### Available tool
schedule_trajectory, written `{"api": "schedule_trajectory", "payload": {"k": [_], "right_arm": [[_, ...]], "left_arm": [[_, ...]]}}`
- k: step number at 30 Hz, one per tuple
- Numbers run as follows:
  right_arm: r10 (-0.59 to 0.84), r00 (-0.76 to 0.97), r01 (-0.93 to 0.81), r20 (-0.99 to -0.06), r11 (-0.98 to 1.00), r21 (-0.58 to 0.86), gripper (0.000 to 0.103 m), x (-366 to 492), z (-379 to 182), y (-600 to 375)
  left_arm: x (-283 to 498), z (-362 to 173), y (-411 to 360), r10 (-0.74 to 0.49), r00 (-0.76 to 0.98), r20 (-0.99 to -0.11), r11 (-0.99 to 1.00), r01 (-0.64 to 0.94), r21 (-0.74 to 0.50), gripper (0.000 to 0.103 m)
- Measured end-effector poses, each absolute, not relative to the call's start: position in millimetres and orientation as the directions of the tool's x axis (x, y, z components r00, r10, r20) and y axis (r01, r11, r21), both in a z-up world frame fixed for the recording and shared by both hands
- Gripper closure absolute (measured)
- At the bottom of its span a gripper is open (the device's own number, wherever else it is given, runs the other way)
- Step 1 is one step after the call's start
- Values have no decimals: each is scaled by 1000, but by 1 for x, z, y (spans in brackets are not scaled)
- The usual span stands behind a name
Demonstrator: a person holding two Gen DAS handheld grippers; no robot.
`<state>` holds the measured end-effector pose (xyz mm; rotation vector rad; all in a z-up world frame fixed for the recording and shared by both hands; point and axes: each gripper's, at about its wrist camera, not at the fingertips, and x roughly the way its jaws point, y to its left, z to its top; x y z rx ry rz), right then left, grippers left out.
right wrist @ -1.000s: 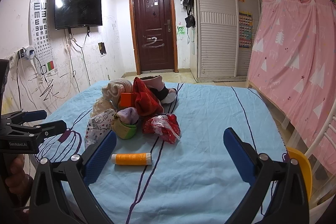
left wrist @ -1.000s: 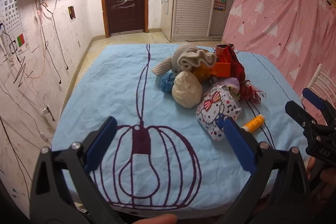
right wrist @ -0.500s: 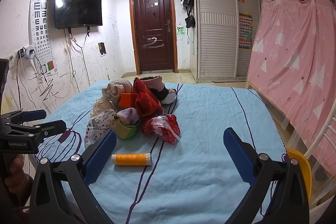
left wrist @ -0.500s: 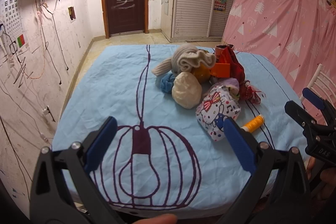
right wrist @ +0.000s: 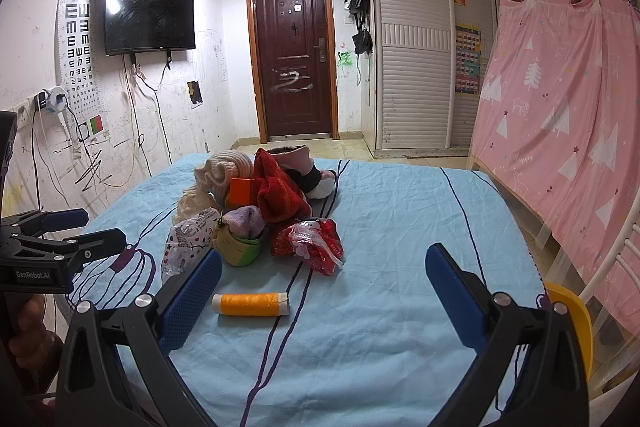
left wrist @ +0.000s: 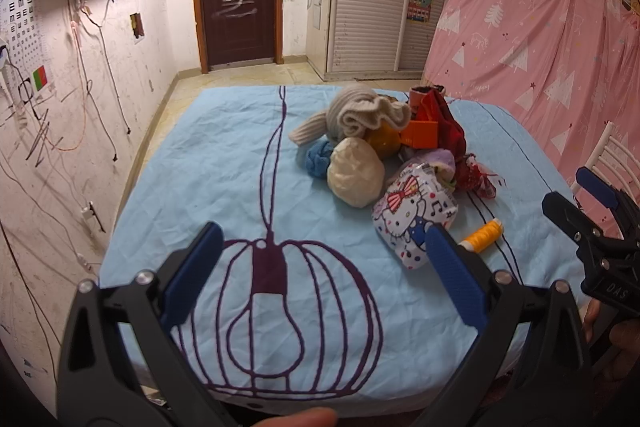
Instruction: Collect trash
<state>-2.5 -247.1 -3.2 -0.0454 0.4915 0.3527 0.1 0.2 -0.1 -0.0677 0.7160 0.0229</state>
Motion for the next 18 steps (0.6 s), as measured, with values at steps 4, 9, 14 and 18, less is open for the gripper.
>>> {"api": "schedule_trajectory", "payload": {"k": [4, 9, 14, 18], "right_arm": [[320, 822, -342, -471, 939, 41, 8, -3, -3, -247], [321, 822, -344, -470, 938, 40, 8, -1, -3, -247], [322, 822, -343, -470, 938, 41, 8, 0, -3, -247], [322, 823, -345, -468, 938, 39, 8, 0, -3, -247]], "left_arm": [[0, 0, 0, -3, 754, -656, 998, -43, -55, 6], [0, 0, 0, -3, 755, -656, 998, -43, -55, 6], [0, 0, 0, -3, 755, -656, 998, -43, -55, 6], [0, 0, 0, -3, 755, -656, 998, -44, -55, 6]]}}
